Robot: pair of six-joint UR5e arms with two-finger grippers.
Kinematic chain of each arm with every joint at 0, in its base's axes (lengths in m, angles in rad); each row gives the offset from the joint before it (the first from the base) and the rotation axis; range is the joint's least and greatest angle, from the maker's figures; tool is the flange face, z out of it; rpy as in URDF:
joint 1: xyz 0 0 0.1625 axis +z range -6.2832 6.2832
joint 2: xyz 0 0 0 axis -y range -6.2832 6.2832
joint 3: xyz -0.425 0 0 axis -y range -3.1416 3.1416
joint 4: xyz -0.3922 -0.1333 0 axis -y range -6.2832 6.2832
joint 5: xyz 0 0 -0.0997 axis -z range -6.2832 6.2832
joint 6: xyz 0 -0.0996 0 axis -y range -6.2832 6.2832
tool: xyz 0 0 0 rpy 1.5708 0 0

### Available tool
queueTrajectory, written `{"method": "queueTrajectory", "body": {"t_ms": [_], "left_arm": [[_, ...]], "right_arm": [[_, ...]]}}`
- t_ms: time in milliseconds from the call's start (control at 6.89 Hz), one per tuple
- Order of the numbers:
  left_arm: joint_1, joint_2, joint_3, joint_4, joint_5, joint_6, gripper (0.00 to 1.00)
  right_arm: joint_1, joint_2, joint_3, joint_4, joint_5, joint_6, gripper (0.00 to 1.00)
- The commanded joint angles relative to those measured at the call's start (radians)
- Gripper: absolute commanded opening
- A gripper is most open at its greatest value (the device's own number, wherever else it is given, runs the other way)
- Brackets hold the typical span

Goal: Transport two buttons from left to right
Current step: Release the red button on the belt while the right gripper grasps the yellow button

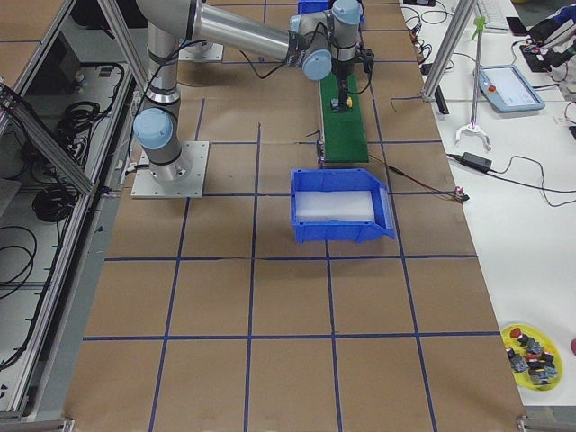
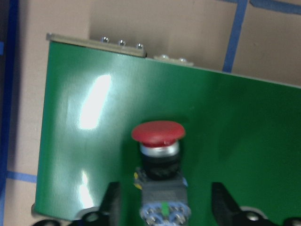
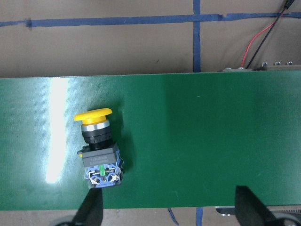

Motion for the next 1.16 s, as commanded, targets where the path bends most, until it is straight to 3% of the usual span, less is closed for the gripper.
{"method": "queueTrajectory", "body": {"t_ms": [0,580,725,1016], "left_arm": [[-0.002,0.055,0.013,-0.036,0.000,-0.001,1.00],[-0.005,0.239,0.083,-0.405,-0.002,0.155,1.00],[-0.005,0.266,0.115,-0.455,-0.005,0.168,1.00],[-0.006,0.353,0.088,-0.512,-0.006,0.171,1.00]], "right_arm": [[0.000,0.050,-0.012,-0.053,0.000,0.001,1.00],[0.000,0.099,-0.003,-0.061,0.002,0.007,1.00],[0.000,0.116,-0.002,-0.061,0.000,0.005,1.00],[0.000,0.151,-0.002,-0.063,0.000,0.009,0.99]]}}
